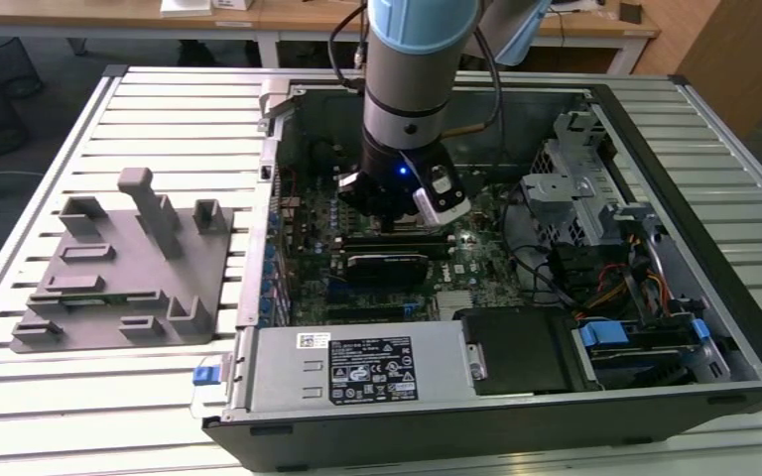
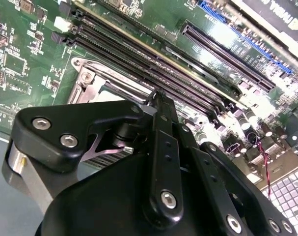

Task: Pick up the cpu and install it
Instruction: 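Install the second cpu locking lever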

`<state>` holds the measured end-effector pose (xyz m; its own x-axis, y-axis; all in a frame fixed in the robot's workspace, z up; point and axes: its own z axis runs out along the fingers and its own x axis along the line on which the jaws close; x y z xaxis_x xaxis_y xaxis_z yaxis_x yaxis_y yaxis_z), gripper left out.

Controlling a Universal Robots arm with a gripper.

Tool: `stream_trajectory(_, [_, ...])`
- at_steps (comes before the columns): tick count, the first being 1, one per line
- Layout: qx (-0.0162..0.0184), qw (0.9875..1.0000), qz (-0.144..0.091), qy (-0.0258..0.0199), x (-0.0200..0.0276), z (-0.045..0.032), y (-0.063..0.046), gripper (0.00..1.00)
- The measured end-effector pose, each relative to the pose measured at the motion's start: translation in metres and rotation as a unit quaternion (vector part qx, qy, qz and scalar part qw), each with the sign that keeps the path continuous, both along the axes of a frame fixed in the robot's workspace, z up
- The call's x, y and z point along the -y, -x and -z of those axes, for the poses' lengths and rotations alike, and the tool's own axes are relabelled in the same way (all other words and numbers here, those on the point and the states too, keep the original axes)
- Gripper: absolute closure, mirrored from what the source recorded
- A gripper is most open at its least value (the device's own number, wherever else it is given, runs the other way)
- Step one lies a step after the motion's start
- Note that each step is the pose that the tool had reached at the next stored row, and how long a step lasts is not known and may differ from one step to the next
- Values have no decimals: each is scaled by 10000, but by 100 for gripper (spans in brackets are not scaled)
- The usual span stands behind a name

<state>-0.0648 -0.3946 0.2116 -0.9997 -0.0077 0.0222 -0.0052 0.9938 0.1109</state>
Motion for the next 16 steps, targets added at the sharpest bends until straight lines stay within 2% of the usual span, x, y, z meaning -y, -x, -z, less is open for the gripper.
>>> stream_trajectory(8, [0, 10000, -24, -61, 31, 13, 19, 89])
stream_trajectory(16, [0, 9999, -31, -109, 37, 39, 66, 89])
